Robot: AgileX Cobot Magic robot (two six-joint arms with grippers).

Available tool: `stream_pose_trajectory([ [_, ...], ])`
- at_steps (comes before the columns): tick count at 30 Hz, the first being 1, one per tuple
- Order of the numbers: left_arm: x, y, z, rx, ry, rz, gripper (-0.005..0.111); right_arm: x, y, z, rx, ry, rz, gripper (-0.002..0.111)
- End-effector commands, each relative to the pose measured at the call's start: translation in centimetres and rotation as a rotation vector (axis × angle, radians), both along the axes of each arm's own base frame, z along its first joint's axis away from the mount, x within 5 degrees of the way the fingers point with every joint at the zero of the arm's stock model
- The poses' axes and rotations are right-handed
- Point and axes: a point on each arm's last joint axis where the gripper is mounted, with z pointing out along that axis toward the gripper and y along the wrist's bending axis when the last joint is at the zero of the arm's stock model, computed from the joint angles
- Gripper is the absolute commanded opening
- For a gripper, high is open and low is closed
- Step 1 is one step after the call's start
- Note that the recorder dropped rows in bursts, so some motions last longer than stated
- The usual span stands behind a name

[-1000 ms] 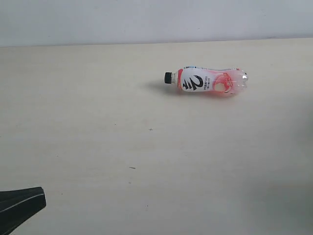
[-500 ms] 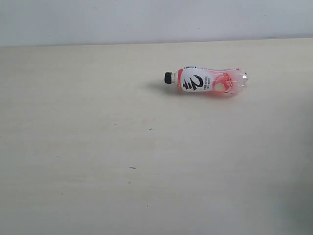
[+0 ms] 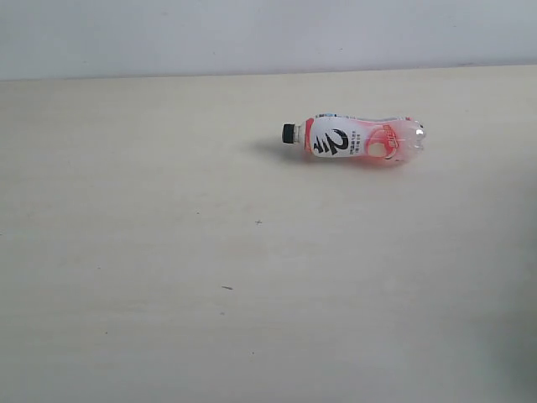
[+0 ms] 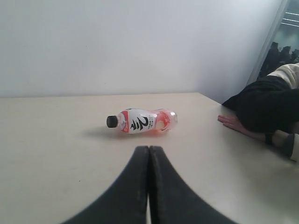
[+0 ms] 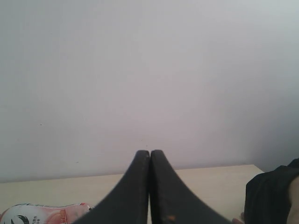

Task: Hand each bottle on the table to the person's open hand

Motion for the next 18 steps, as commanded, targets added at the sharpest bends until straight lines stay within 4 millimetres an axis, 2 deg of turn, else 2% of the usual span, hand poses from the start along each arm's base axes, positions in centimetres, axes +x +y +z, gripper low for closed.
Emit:
stream_pose_trajectory([
  [1,0.2,0.31,-0.05,0.003,-0.009,0.064,0.0,-0.03,-0.02,-0.1,-0.009,-0.001,-0.006,0.0],
  [7,0.6,0.89,-0.05,0.003,-0.009,0.19,0.0,-0.03,-0.02,-0.1,-0.009,-0.001,-0.006,0.0],
  [15,0.65,0.98,-0.05,0.003,-0.009,0.207,0.0,-0.14,-0.02,0.43,-0.02,-0.059,-0.009,0.0],
  [18,0.65,0.98,-0.05,0.003,-0.009,0.207,0.0,-0.1,-0.02,0.24,0.072,-0.059,0.008,0.0],
])
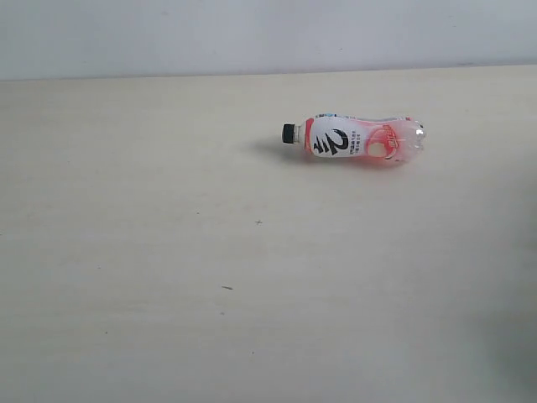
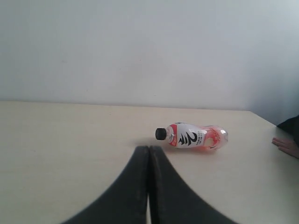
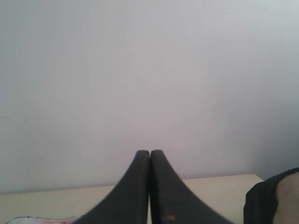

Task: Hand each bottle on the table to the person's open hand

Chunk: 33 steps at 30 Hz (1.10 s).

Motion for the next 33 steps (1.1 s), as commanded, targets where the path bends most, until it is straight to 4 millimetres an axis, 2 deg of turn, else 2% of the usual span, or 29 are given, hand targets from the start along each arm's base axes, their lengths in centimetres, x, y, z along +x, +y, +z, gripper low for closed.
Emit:
stream_pose_trajectory([
  [1,0.0,0.0,0.0,0.004,-0.008,0.003,0.0,0.0,0.0,-0.1,0.098,-0.029,0.015,0.0],
  [10,0.0,0.0,0.0,0.004,-0.008,0.003,0.0,0.0,0.0,-0.2,0.13,-0.028,0.021,0.0],
  [17,0.0,0.0,0.0,0.004,-0.008,0.003,0.0,-0.2,0.0,0.7,0.138,-0.13,0.03,0.0],
  [24,0.0,0.0,0.0,0.004,-0.008,0.003,0.0,-0.4,-0.2,1.1,0.437,-0.259,0.093,0.0],
  [31,0.0,0.0,0.0,0.004,-0.008,0.003,0.0,-0.6,-0.3,1.6,0.452,-0.31,0.096,0.0],
  [33,0.0,0.0,0.0,0.004,-0.008,0.003,0.0,-0.9,-0.2,2.8,0.44,-0.332,0.104,0.0],
])
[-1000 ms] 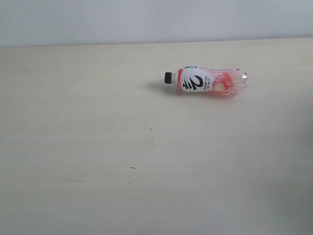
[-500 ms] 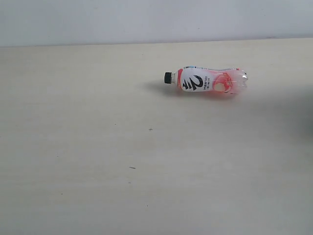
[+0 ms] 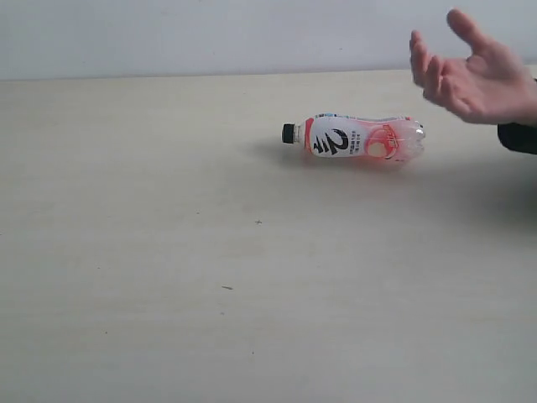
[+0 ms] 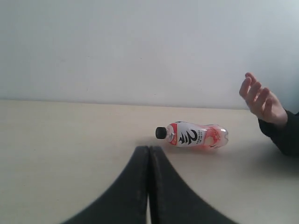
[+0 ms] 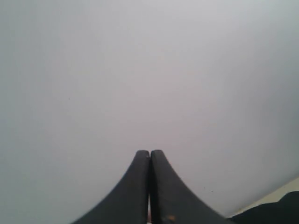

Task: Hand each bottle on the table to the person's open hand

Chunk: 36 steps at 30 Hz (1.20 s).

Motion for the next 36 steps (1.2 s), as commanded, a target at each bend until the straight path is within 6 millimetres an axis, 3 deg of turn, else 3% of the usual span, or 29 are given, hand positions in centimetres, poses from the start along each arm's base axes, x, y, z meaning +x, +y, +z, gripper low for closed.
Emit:
stream_pose_trajectory([
  [1,0.0,0.0,0.0,0.002,-0.013,0.003,0.0,-0.6,0.1,2.2,-0.017,-0.068,-0.006,0.0],
  [8,0.0,0.0,0.0,0.002,-0.013,0.003,0.0,0.8,0.1,7.5,-0.036,0.072,0.012,0.0],
  [12,0.0,0.0,0.0,0.002,-0.013,0.003,0.0,3.5,-0.2,11.1,-0.193,0.326,0.01,0.0],
  [15,0.0,0.0,0.0,0.002,-0.013,0.003,0.0,7.7,-0.7,14.0,-0.32,0.639,0.083,0.0],
  [18,0.0,0.0,0.0,0.002,-0.013,0.003,0.0,11.4,-1.3,15.5,-0.436,0.852,0.166,0.0],
  [19,0.0,0.0,0.0,0.002,-0.013,0.003,0.0,13.7,-1.8,15.8,-0.479,0.954,0.217,0.0],
  [20,0.0,0.0,0.0,0.002,-0.013,0.003,0.0,15.0,-2.0,15.8,-0.504,1.003,0.244,0.0],
  [22,0.0,0.0,0.0,0.002,-0.013,0.003,0.0,19.4,-2.9,15.4,-0.562,1.155,0.347,0.0],
  [26,0.0,0.0,0.0,0.002,-0.013,0.003,0.0,26.6,-4.0,13.6,-0.702,1.292,0.557,0.0],
  [31,0.0,0.0,0.0,0.002,-0.013,0.003,0.0,31.8,-3.7,11.4,-0.885,1.333,0.701,0.003],
  [36,0.0,0.0,0.0,0.002,-0.013,0.003,0.0,36.4,-1.0,8.5,-1.112,1.312,0.821,0.013],
])
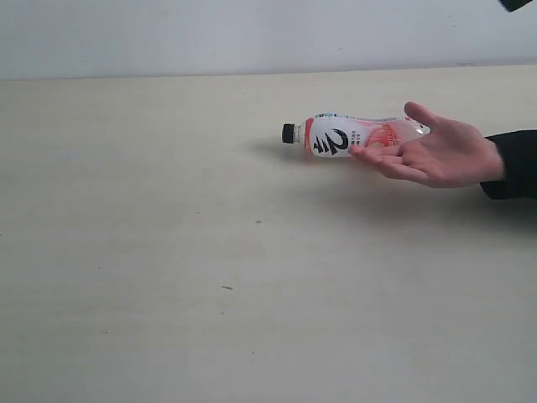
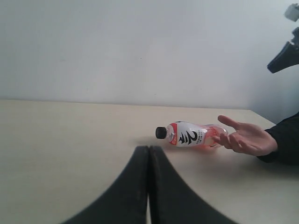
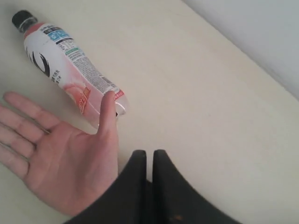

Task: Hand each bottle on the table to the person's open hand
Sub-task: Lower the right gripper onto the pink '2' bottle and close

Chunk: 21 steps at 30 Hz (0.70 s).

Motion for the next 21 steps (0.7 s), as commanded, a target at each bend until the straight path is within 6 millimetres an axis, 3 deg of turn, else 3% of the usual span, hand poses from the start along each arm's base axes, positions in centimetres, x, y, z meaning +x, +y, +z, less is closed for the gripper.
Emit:
stream_pose_trajectory([
  [1,0.0,0.0,0.0,0.002,-0.013,0.003,0.0,3.8,2.7,-2.3,-0.083,0.001,0.179,0.014],
  [10,0.0,0.0,0.0,0.002,-0.013,0.003,0.0,9.0,7.2,-8.3,-0.373,0.115,0.301,0.018],
  [14,0.0,0.0,0.0,0.002,-0.013,0.003,0.0,9.7,9.0,-9.6,-0.377,0.102,0.353,0.035],
  [21,0.0,0.0,0.0,0.002,-0.013,0.003,0.0,9.7,11.1,-10.0,-0.268,0.071,0.458,0.067],
])
